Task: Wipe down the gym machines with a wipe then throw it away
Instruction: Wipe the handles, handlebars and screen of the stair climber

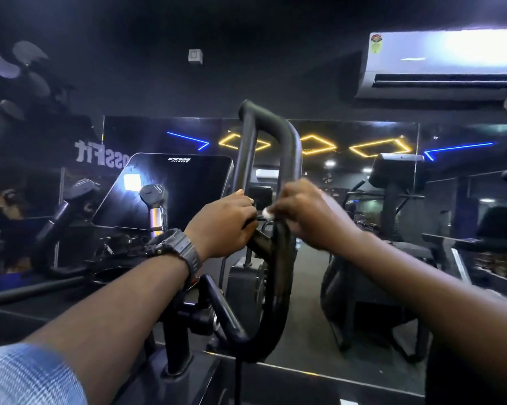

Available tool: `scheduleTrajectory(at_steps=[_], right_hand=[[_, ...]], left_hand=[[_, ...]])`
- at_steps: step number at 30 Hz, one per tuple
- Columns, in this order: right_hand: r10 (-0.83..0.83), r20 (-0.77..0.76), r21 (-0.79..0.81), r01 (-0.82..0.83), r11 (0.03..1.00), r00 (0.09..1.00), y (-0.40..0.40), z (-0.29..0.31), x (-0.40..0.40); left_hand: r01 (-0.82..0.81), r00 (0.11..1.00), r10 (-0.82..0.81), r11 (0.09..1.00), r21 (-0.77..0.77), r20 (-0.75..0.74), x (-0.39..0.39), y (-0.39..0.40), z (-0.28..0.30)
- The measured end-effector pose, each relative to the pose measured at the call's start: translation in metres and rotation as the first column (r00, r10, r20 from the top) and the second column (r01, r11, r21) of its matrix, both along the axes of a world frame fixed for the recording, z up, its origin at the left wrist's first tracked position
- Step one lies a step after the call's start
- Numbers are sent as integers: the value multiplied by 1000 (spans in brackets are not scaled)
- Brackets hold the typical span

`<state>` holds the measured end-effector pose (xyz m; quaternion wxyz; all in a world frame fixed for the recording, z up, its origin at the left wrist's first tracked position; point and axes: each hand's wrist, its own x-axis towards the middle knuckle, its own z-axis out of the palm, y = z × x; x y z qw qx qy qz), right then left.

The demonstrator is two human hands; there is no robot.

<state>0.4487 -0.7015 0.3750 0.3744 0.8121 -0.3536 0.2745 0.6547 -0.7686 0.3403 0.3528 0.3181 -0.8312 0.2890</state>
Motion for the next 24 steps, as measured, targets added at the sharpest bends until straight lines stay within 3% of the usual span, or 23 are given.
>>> scheduleTrajectory(at_steps=[2,4,7,10,14,16,18,21,24], right_hand=[[17,-121,49,-11,999,993,14,-23,2],[-20,-138,17,23,1000,990,8,-4,1],[-112,26,-125,115,986,993,-18,57,1],[-163,133,-126,180,976,978,-27,72,8],[-167,-161,-19,166,986,973,-2,12,20],[-218,-252,-1,224,974,943,-1,19,22],[-288,-191,-111,271,956,938,-20,61,26],[-494,-64,-214,472,855,867,-41,113,36],[-565,-176,-220,527,821,806,-35,98,48]], left_hand=[[-3,1000,3,1000,-16,13,2,-5,4],[10,1000,-10,1000,-6,9,1,-11,12],[52,998,-53,998,-32,-34,-2,-19,27],[68,995,-69,998,-15,-75,3,-19,37],[85,995,-86,996,-7,-45,16,-31,47],[111,993,-112,994,-26,-46,17,-38,56],[162,982,-165,986,-42,-88,15,-45,66],[233,944,-239,971,-55,-229,13,-51,77],[257,930,-274,961,-100,-244,19,-59,83]])
